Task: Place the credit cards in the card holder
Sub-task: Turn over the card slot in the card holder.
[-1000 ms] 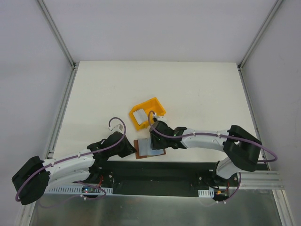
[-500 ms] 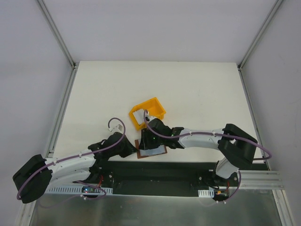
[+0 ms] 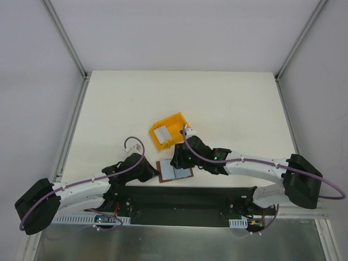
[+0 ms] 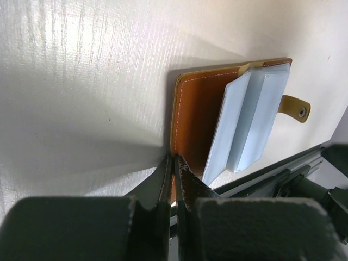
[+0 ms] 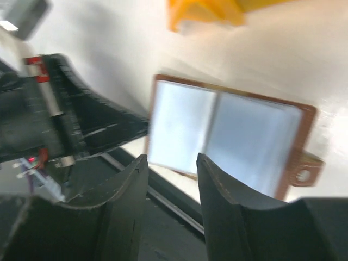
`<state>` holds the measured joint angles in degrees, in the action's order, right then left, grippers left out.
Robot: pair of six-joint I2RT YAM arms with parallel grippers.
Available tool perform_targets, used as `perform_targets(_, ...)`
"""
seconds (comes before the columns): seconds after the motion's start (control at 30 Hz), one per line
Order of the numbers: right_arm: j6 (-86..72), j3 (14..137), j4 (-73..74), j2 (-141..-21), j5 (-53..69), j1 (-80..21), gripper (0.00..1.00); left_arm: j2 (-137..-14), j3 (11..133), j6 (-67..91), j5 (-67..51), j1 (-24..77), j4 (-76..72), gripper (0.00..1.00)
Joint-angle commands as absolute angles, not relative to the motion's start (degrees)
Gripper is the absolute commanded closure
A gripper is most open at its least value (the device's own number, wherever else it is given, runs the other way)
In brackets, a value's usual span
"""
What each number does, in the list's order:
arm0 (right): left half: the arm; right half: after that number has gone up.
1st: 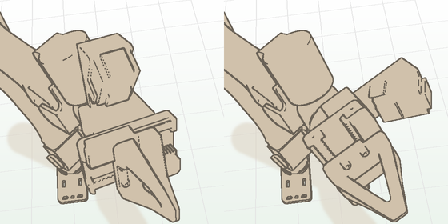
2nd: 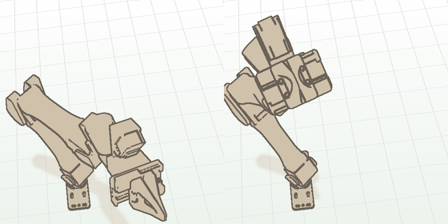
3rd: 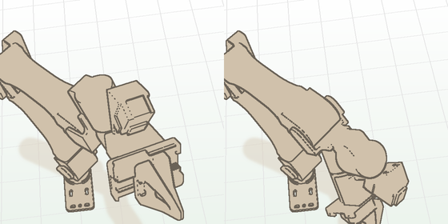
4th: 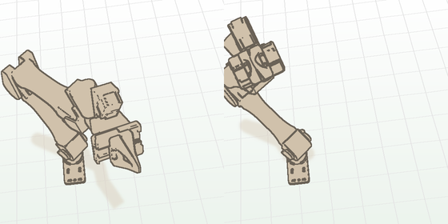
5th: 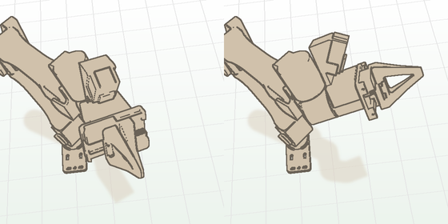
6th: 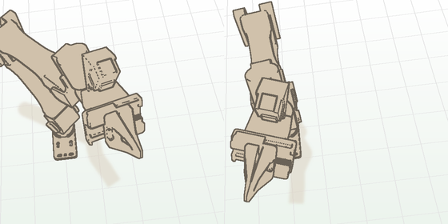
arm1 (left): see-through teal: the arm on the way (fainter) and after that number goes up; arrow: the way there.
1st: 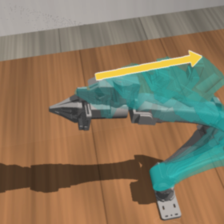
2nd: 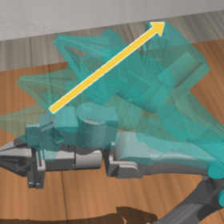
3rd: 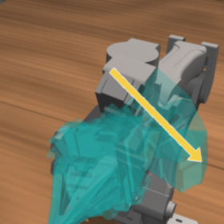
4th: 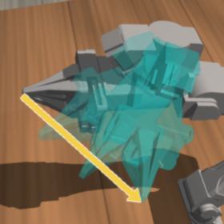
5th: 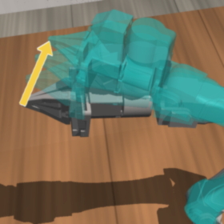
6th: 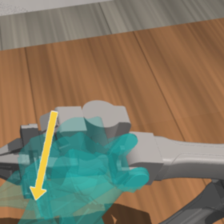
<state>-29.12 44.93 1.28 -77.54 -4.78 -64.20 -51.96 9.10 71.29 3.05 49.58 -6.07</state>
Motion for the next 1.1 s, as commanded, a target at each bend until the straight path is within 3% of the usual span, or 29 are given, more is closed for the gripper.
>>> perform_targets(0.0, -30.8, 42.4, 6.6, -77.7, -9.2, -62.8, 0.56, -52.6, 7.6, 70.9, 5.1, 50.1, -1.8, 1.00)
perform_targets(0.43, -32.5, 44.6, 9.1, -85.9, -6.9, -62.8, 0.56, -52.8, 8.2, 70.3, 4.7, 50.0, -1.8, 1.00)
perform_targets(0.73, -33.2, 47.2, 0.3, -92.7, 5.9, -62.8, 0.57, -53.8, 8.5, 70.2, 4.7, 50.1, -1.9, 1.00)
perform_targets(0.83, -32.6, 47.2, -8.5, -91.9, 10.8, -63.1, 0.58, -54.1, 8.4, 70.4, 4.8, 50.0, -1.9, 1.00)
perform_targets(1.07, -27.2, 49.7, -9.5, -86.5, 13.0, -65.4, 0.57, -54.6, 7.8, 71.5, 5.4, 50.1, -1.8, 1.00)
